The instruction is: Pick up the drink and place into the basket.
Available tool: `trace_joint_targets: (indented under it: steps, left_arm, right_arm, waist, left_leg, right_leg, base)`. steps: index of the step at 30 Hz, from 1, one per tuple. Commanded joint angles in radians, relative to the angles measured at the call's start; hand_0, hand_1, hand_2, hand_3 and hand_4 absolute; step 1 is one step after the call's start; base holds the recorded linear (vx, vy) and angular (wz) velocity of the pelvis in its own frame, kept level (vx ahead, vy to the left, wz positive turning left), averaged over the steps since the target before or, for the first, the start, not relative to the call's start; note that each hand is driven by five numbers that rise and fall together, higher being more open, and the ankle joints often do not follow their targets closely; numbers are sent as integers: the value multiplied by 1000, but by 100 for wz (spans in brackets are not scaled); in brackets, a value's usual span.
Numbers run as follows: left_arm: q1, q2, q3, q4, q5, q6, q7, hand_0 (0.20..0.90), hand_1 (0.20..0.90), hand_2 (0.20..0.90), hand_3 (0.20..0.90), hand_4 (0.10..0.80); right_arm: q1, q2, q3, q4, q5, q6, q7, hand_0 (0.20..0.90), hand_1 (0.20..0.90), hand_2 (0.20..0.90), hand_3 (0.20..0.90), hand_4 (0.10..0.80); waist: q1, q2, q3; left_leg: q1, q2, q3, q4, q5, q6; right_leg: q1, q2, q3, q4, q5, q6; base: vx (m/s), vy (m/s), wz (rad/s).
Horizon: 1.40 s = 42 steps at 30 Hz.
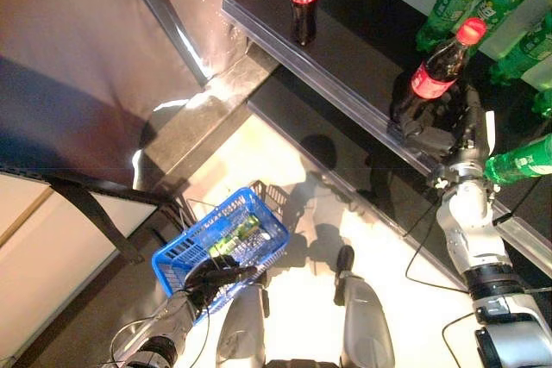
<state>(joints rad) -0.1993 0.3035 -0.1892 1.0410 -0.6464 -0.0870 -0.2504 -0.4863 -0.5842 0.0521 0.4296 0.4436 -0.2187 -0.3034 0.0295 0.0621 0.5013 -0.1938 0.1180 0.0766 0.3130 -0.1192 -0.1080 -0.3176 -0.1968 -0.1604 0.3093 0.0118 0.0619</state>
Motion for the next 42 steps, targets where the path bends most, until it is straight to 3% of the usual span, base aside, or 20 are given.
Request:
trace_joint_targets:
  steps: [1,16,42]
  left_arm:
    - [71,83,-38,-70,-2,-5,-47,300,300,300,200,100]
    - [36,92,-76,-66,-16,-1,-52,300,300,300,200,100]
    - [-6,86,-103,-58,-37,-11,-47,300,300,300,200,100]
  right_arm:
    - [-112,-85,-41,-41,21,-72,-18,900,900,900,900,800]
    - [-280,-126,15,121,83,-62,10,900,900,900,900,800]
    - [-412,-116,80,135,123,-62,54,900,900,900,900,800]
  waist:
    - [29,-49,-53]
    - [48,-37,-44]
    - [47,-28,-38]
  left_leg:
    - [-122,22,-53,95,71,2]
    - [-142,13,-61,98,65,5]
    - [-144,-14,-60,66,53,26]
  right_leg:
    - [122,-63,7,-47,-31,40]
    - [88,-62,0,-26,-39,35]
    - [17,-64,6,4,-41,36]
  base:
    - [0,0,0]
    - [-2,0,0]
    - [-11,2,0]
